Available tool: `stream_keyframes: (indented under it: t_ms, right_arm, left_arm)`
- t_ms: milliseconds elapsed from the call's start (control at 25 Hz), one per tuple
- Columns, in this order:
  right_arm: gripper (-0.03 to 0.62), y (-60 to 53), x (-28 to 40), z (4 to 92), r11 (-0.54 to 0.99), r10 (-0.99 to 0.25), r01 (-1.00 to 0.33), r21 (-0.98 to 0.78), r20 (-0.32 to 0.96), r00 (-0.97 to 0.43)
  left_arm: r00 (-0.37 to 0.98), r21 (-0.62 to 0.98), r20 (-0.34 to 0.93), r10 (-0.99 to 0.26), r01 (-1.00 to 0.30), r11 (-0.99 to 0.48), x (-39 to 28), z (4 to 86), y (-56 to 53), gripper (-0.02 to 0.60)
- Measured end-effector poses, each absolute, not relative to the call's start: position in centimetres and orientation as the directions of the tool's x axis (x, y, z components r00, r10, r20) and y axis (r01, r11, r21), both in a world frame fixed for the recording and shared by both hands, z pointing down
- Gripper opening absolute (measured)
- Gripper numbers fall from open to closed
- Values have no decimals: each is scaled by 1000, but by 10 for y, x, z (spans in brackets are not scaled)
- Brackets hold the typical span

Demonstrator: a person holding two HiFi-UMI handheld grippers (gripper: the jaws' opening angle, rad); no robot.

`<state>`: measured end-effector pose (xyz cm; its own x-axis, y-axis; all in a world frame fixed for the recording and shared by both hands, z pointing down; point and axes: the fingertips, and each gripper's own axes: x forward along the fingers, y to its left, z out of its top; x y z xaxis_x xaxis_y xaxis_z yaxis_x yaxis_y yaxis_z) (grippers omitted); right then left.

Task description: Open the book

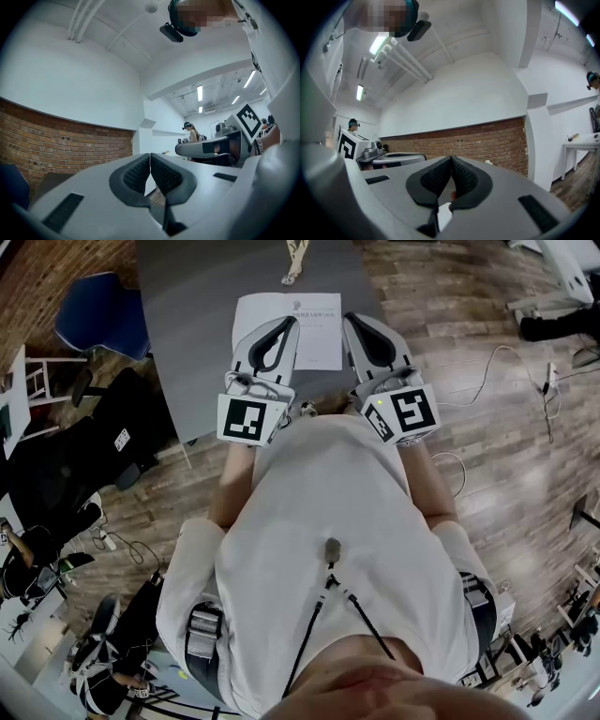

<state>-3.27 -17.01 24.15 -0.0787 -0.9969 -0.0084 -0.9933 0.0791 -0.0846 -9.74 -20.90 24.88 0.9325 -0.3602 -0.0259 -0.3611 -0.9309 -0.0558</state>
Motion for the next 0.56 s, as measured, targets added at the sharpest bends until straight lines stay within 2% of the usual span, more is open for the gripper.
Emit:
stream_keyframes:
  t_ms: [560]
  right_arm:
    - [35,-162,-29,246,66,-998,-994,-84,6,-67]
  left_arm:
    - [926,-27,-33,-376,-377,-926,-101,255,-208,25]
